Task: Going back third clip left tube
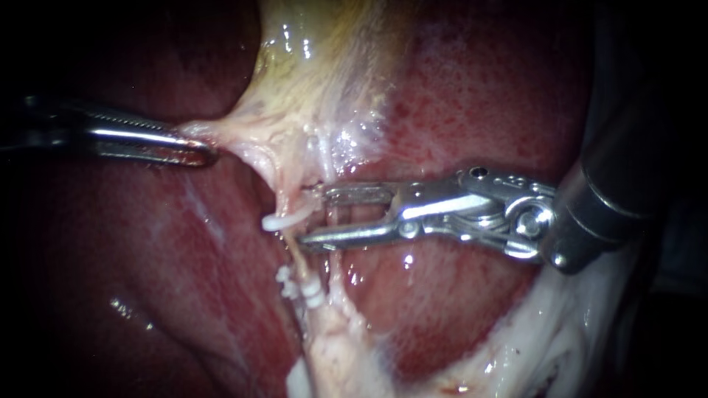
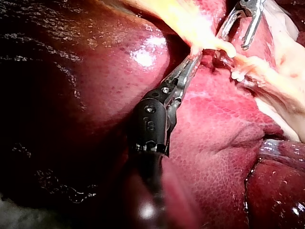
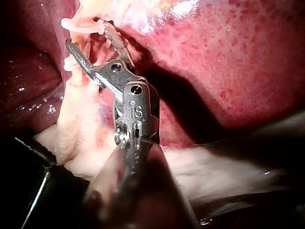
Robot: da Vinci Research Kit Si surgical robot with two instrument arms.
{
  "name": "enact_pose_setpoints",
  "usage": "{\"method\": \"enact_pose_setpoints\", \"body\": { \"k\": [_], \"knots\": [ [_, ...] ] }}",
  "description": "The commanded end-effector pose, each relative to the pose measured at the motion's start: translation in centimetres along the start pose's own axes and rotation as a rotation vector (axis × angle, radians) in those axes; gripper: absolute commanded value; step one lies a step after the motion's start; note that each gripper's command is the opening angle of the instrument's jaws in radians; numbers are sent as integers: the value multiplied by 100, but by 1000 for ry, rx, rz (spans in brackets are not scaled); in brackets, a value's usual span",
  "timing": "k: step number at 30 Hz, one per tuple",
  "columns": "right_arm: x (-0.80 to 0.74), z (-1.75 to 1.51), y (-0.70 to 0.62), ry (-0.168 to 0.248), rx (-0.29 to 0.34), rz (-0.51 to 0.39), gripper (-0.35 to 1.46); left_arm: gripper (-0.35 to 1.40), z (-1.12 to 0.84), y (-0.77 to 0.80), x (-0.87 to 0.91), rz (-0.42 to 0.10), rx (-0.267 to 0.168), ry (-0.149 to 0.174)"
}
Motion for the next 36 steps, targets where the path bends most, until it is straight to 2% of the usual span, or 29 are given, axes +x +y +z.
{"method": "enact_pose_setpoints", "body": {
  "k": [1, 7, 14, 19, 23, 31, 36],
  "knots": [
    [1, 4, -1, -2, 6, 1, 50, -35, 1, 0, -1, 0, 2, 0],
    [1, 31, -2, -12, 30, -2, 50, -35, 2, 0, -1, 0, -1, 0],
    [-12, 73, -10, -28, 61, -18, 50, -35, 2, 0, 0, 0, -1, 0],
    [-17, 81, -13, -31, 65, -24, 50, -35, 3, 0, 0, 0, -1, 0],
    [-17, 80, -3, -30, 63, -23, 50, -35, 3, 0, 0, 0, 0, 0],
    [-29, 79, 28, -27, 47, 2, 50, -35, 5, 0, 0, 0, 1, -3],
    [-32, 78, 34, -28, 47, 65, 50, -35, 5, 0, -1, 1, 1, -3]
  ]
}}
